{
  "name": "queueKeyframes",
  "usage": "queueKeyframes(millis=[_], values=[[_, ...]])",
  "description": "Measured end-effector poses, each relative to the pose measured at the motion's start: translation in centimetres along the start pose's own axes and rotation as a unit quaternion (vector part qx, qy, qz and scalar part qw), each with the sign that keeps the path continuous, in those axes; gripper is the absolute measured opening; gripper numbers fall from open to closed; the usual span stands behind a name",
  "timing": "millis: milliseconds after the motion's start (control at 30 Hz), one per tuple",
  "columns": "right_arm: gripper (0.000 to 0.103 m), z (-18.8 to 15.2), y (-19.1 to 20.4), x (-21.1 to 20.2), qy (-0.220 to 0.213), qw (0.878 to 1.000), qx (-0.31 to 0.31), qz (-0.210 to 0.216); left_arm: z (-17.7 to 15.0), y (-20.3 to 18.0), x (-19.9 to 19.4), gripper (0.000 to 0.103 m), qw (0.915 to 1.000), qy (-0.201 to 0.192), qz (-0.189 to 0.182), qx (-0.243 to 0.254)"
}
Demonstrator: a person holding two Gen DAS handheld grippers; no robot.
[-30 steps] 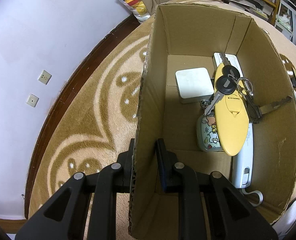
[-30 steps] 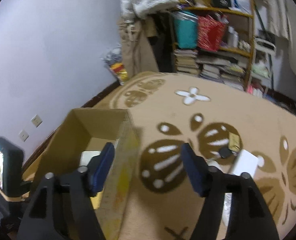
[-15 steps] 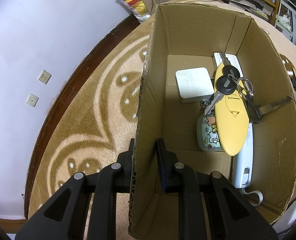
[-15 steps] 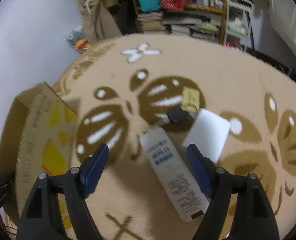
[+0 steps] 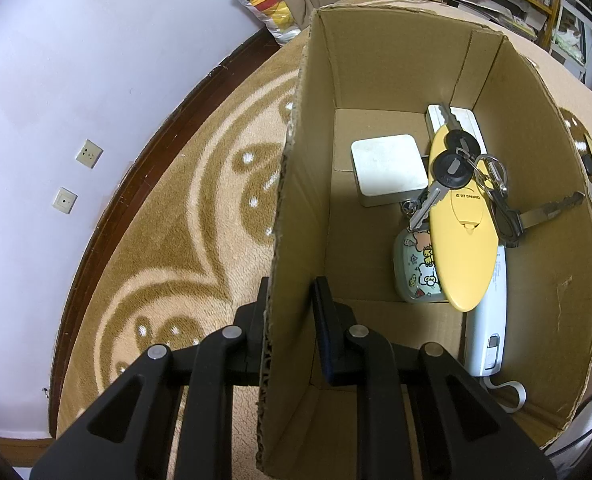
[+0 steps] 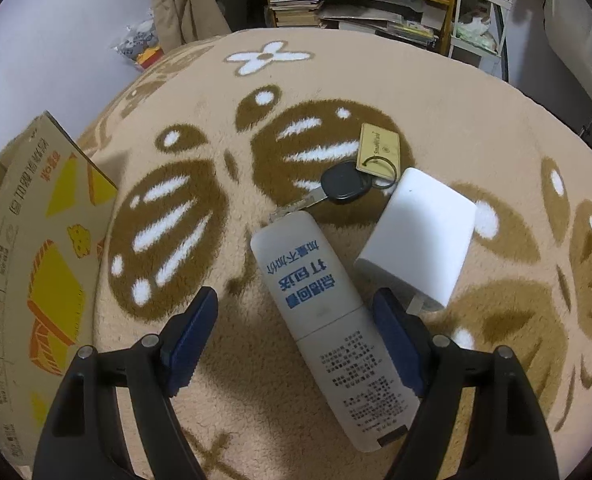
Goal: Organize rigid objects
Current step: 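Return the right gripper to the pile and grasp the white tube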
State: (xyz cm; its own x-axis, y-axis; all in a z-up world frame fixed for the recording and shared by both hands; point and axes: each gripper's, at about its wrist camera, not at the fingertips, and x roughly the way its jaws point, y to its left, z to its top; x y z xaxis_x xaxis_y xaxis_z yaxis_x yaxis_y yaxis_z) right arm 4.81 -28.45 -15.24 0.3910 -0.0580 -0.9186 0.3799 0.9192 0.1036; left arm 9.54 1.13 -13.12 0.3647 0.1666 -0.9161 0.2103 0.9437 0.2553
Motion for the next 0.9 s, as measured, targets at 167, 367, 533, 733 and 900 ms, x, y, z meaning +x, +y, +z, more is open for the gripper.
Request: queueKeyframes(millis=[167,367,533,733,900], values=[[0.076,0.0,0.0,0.2,-0.003,1.000,0.001,-0.011,0.0,0.0,0.0,0.019,1.0000,0.000,0.000,0.000],[0.071,0.2,-0.2,0.7,-0.007,1.000,0.003,-0.012,0.0,0.1,0.0,0.019,1.0000,0.001,0.000,0.001],[0.070,0.5,-0.3,1.1,-0.007,1.000,0.010,-0.006,0.0,0.1,0.1,0.019,1.0000,0.000,0.002,0.002],[0.060,0.6,-0.4,1.4,-0.004,1.000,0.014,-0.014,-0.1,0.1,0.1,0.019,1.0000,0.000,0.002,0.002],[0.060,0.6,-0.2,1.5,0.001,1.000,0.013,-0.021,-0.1,0.1,0.1,0.019,1.0000,0.001,0.002,0.002]])
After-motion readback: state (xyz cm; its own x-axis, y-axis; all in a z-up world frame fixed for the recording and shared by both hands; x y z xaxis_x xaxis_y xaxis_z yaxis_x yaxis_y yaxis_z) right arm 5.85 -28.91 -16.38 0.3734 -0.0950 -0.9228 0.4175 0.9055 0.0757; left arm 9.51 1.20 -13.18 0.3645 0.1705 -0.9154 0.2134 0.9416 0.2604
